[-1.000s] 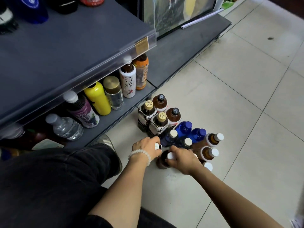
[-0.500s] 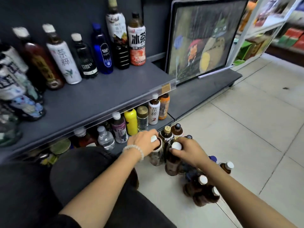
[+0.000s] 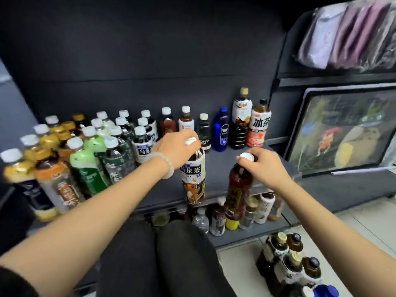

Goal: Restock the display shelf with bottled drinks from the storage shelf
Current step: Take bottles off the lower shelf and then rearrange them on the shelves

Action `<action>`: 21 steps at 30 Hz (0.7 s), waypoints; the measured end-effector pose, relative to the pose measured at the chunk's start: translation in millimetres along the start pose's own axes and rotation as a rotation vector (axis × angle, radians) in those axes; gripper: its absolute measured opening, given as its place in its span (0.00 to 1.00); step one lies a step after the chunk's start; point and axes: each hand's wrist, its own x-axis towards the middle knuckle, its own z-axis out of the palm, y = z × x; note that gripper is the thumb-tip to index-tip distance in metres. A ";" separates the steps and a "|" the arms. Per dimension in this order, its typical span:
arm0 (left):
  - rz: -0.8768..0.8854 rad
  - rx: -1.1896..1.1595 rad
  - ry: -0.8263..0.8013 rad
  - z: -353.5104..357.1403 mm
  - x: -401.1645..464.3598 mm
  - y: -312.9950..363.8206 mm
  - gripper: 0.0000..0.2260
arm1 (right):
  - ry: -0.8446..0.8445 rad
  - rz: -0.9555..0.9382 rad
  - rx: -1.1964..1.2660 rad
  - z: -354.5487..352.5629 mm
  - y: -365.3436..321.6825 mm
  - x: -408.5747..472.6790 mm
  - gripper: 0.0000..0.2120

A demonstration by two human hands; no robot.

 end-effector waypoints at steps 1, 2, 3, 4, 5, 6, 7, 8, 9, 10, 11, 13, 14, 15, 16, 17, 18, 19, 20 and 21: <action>-0.009 0.021 0.023 -13.0 4.4 -5.2 0.03 | -0.010 -0.023 0.002 3.3 -11.0 12.6 0.10; -0.026 0.044 0.048 -25.0 8.9 -11.2 0.03 | -0.023 -0.044 0.008 8.0 -21.3 26.0 0.10; -0.043 0.069 0.065 -35.4 12.3 -16.8 0.03 | -0.034 -0.064 0.016 13.3 -30.6 38.5 0.10; -0.061 0.087 0.069 -42.5 15.3 -22.5 0.03 | -0.045 -0.082 0.021 18.6 -38.1 49.1 0.10; -0.080 0.104 0.070 -49.2 18.4 -29.7 0.03 | -0.060 -0.102 0.021 25.5 -45.8 60.6 0.10; -0.096 0.123 0.066 -53.3 21.4 -36.9 0.03 | -0.075 -0.115 0.023 32.5 -51.7 70.8 0.10; -0.114 0.143 0.063 -57.1 23.9 -43.8 0.03 | -0.091 -0.125 0.027 40.4 -57.6 81.1 0.10; -0.134 0.167 0.059 -59.7 26.3 -51.0 0.04 | -0.106 -0.129 0.031 48.9 -62.9 91.0 0.11; -0.150 0.200 0.050 -61.3 27.8 -56.4 0.03 | -0.117 -0.133 0.029 56.2 -67.5 98.6 0.12; -0.162 0.236 0.040 -62.5 30.4 -62.3 0.04 | -0.132 -0.140 0.026 65.0 -72.8 107.5 0.12; -0.165 0.283 0.025 -62.9 33.1 -66.7 0.05 | -0.145 -0.145 0.030 73.4 -77.1 115.5 0.11; -0.163 0.380 -0.009 -61.3 38.8 -74.6 0.08 | -0.174 -0.150 0.044 90.4 -83.5 130.3 0.09; -0.163 0.417 -0.023 -60.3 40.9 -78.2 0.09 | -0.189 -0.154 0.045 97.9 -85.5 136.4 0.09; -0.166 0.443 -0.029 -60.0 43.6 -82.7 0.10 | -0.205 -0.158 0.045 105.8 -87.0 143.6 0.10; -0.173 0.463 -0.035 -59.5 46.4 -87.6 0.10 | -0.217 -0.160 0.048 113.5 -87.8 150.9 0.10; -0.180 0.480 -0.041 -59.5 48.2 -91.9 0.10 | -0.227 -0.165 0.053 120.5 -88.9 157.8 0.10; -0.186 0.497 -0.052 -59.1 49.4 -96.0 0.10 | -0.234 -0.172 0.062 127.1 -90.1 164.1 0.10; -0.188 0.516 -0.070 -58.3 49.5 -98.8 0.10 | -0.238 -0.180 0.070 132.7 -91.2 169.1 0.09; -0.188 0.531 -0.091 -57.3 49.9 -101.9 0.10 | -0.240 -0.187 0.073 139.0 -93.2 175.3 0.09; -0.185 0.538 -0.110 -56.1 49.8 -103.3 0.11 | -0.238 -0.193 0.071 144.4 -95.2 181.4 0.09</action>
